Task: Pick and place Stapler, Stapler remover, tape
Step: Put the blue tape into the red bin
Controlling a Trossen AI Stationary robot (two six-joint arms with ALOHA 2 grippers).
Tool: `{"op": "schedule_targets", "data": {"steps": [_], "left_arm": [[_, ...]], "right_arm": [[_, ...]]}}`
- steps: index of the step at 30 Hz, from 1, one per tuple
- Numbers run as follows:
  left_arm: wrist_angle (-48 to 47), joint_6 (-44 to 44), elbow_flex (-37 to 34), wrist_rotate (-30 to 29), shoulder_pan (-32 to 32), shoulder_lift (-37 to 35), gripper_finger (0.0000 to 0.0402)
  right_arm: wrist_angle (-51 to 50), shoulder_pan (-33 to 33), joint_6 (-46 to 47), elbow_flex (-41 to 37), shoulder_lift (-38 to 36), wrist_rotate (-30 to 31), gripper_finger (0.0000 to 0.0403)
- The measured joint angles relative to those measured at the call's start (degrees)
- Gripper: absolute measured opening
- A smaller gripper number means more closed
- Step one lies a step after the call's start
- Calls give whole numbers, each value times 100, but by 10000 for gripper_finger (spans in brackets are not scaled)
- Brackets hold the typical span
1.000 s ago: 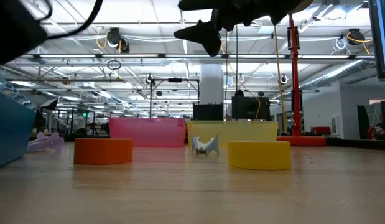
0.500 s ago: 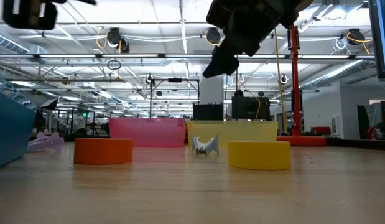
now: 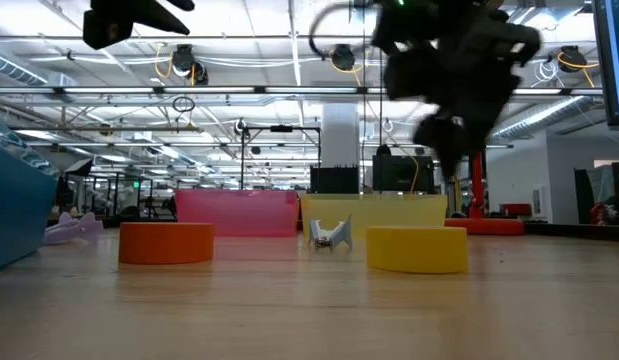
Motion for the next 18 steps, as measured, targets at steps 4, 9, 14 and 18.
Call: {"op": "schedule_targets", "data": {"steps": [4,9,14,18], "left_arm": [[-168,358,0,7,256,-212,118],[-226,686,0,17,519,-310,118],[-248,1024,0,86,701,-303,118],[-223,1262,0,133,847,-296,118]], "right_arm": [[-1649,0,675,0,0,0,251],[-3502,106,1464,-24,-44,7,251],[-4179,557,2203,-489,-388,-30,251],[-4126,1065,2996,-1069,-892,-671,251]]}}
